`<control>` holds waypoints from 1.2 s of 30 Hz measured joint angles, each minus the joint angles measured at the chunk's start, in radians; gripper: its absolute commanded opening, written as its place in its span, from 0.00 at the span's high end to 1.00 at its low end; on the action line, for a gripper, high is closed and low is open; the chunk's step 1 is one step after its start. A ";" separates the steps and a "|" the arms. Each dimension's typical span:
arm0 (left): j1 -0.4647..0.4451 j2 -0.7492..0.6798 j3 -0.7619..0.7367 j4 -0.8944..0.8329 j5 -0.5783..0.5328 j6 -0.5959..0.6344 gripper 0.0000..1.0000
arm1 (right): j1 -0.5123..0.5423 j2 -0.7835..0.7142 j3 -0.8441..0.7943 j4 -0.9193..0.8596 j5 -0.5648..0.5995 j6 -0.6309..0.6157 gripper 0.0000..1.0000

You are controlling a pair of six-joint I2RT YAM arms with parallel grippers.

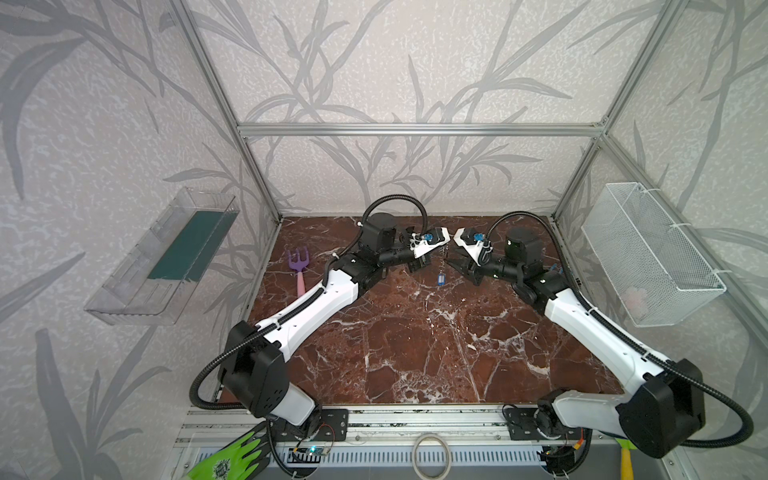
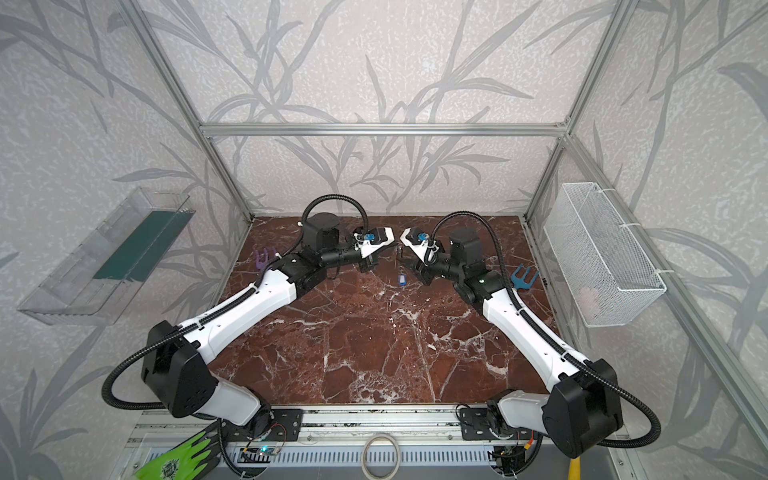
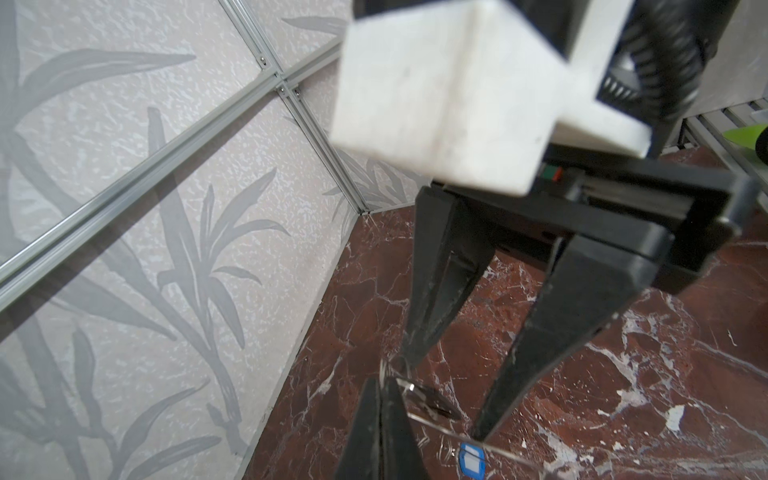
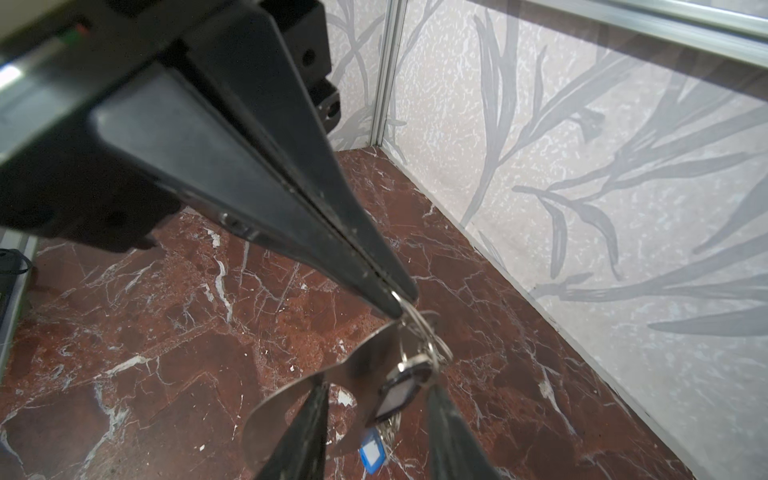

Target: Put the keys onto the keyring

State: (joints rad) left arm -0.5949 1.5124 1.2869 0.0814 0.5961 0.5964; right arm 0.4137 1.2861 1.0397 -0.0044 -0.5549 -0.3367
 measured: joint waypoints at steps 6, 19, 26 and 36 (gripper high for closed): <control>0.000 -0.003 -0.004 0.045 0.003 -0.033 1.00 | 0.007 0.006 0.000 0.031 0.009 0.023 0.73; 0.010 -0.004 -0.024 0.108 0.022 -0.108 1.00 | 0.018 0.011 0.002 0.042 0.079 0.018 1.00; 0.040 -0.004 -0.071 0.232 0.095 -0.243 1.00 | 0.020 0.043 0.050 0.014 0.059 -0.018 1.00; 0.053 0.010 -0.126 0.449 0.169 -0.423 1.00 | 0.023 0.051 0.078 0.014 -0.047 -0.054 1.00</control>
State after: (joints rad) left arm -0.5423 1.5219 1.1606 0.5308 0.7647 0.1730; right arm 0.4370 1.3373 1.1175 0.0097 -0.6014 -0.3904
